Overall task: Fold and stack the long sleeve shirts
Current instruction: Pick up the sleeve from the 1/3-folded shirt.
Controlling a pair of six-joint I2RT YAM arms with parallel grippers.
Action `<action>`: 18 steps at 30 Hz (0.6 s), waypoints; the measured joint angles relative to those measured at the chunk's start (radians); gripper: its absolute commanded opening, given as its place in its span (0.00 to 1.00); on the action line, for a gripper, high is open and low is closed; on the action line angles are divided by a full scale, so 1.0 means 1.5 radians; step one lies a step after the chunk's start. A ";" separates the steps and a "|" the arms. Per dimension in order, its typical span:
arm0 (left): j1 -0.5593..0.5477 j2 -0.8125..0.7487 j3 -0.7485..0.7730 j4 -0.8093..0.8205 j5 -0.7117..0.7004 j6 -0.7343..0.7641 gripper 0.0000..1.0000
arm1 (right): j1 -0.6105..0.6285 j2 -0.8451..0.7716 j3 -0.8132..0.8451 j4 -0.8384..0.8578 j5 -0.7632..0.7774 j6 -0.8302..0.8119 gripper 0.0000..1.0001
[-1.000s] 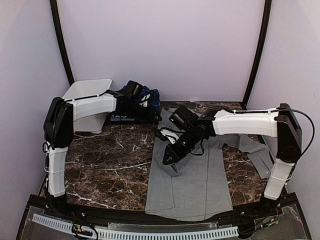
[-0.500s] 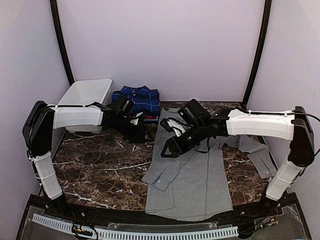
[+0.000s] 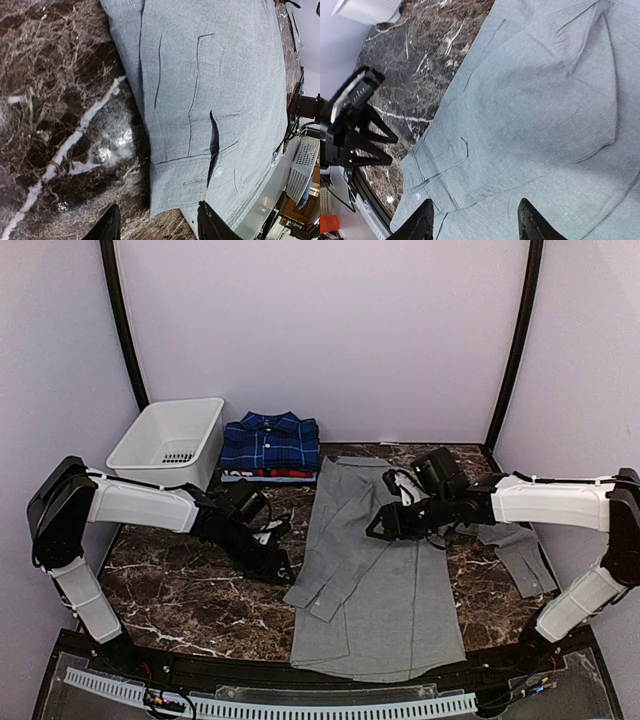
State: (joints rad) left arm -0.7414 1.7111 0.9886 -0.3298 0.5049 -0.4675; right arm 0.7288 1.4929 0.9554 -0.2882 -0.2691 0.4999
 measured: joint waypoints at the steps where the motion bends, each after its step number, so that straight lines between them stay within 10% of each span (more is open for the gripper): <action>1: -0.001 0.001 -0.003 0.001 0.000 -0.002 0.51 | -0.010 -0.008 -0.006 0.009 0.002 0.006 0.54; 18: -0.040 0.054 0.008 -0.002 0.015 -0.013 0.19 | -0.062 -0.076 -0.092 0.085 0.003 0.032 0.54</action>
State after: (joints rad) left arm -0.8013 1.7924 1.0012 -0.3332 0.5278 -0.4866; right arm 0.6365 1.3796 0.8173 -0.1604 -0.2649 0.5484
